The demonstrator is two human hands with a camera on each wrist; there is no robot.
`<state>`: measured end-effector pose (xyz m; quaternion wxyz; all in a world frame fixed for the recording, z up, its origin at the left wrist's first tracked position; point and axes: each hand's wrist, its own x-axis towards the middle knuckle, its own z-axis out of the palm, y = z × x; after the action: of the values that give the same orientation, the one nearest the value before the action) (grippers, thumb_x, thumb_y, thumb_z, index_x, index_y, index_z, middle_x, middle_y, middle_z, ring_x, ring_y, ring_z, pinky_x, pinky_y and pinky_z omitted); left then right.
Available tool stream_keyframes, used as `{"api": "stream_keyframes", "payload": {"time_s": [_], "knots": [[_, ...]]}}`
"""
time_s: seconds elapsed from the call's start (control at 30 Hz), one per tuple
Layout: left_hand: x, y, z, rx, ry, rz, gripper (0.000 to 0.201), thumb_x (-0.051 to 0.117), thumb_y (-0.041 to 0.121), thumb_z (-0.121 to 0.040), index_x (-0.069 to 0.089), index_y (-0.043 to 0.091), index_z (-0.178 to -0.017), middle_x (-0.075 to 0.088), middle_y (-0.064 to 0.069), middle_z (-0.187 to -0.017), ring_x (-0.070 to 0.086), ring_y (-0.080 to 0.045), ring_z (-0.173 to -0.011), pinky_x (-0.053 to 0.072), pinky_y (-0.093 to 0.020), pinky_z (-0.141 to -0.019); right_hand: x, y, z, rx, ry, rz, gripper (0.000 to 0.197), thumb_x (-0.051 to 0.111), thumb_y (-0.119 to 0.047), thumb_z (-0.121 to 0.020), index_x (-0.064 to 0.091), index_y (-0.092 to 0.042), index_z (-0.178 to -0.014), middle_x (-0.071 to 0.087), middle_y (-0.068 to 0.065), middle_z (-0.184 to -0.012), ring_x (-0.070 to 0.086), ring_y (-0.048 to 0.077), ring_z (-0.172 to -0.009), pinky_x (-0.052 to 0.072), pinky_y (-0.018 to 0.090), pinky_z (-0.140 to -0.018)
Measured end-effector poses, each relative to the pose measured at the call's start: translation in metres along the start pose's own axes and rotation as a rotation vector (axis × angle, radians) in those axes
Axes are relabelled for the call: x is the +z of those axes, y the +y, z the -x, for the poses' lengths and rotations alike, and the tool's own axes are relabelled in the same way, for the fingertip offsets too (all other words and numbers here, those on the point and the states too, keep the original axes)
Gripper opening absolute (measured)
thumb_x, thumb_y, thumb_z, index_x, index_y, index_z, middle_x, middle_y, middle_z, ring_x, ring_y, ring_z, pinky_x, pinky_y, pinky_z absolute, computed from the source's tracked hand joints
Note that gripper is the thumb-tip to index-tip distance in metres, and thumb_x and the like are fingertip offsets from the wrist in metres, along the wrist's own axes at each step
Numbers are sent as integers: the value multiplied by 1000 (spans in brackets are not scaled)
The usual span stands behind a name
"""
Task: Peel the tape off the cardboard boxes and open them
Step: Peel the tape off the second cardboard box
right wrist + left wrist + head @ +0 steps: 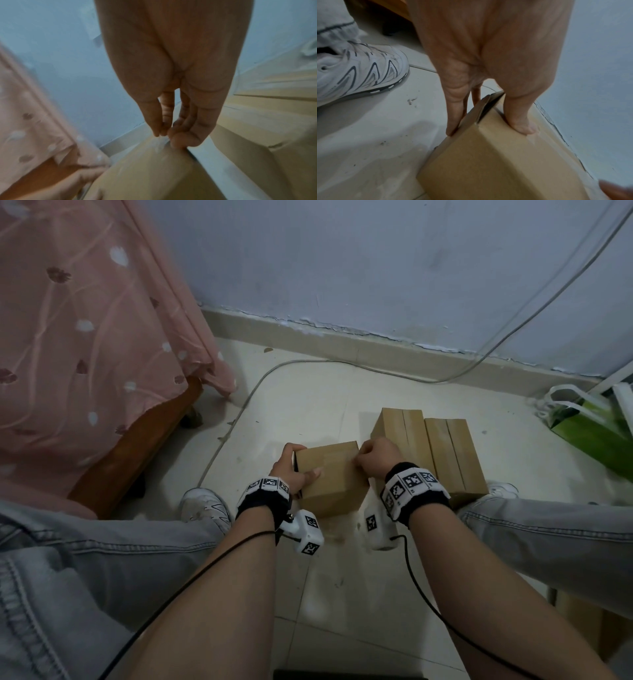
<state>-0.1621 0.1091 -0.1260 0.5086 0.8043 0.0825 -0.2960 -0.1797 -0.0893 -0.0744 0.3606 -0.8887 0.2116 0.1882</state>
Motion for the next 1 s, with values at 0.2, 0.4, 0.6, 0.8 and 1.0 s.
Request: {"api": "stream_keyframes", "payload": {"time_s": [0.2,0.4,0.6,0.8,1.0], "knots": [[-14,-5,8,-40,20,131,47,72,23,-88,43,34,-123,60,-5,-103,61,-33,-102,57,-59,-78,-18,5,6,116,-53,-521,5,54,-3,-96,55,3,-95,66,23,-101,72,35,-83,61,46,-74],[-32,-11,8,-24,83,154,50,66,20,-92,45,35,-135,54,-13,-121,56,-34,-101,59,-45,-69,-37,19,2,163,13,-922,21,32,9,-99,48,20,-109,69,26,-69,73,30,-62,62,41,-65],[-30,1,1,22,0,-136,59,63,25,-89,43,42,-142,43,-4,-136,51,-33,-116,54,-49,-92,-25,5,10,174,54,-1000,19,33,9,-96,45,9,-111,61,35,-102,70,43,-75,61,47,-58],[-6,27,1,75,-44,-759,112,73,65,-68,13,29,-155,11,-2,-160,17,-29,-147,20,-53,-118,-14,-12,8,144,-69,-822,34,30,8,-93,54,9,-118,65,31,-97,68,42,-78,60,49,-74],[18,38,5,217,14,-907,123,87,49,-56,11,27,-152,25,-4,-152,28,-29,-141,20,-58,-113,-14,-11,7,121,-68,-809,22,39,1,-97,54,6,-113,63,26,-84,65,39,-70,60,51,-71]]}}
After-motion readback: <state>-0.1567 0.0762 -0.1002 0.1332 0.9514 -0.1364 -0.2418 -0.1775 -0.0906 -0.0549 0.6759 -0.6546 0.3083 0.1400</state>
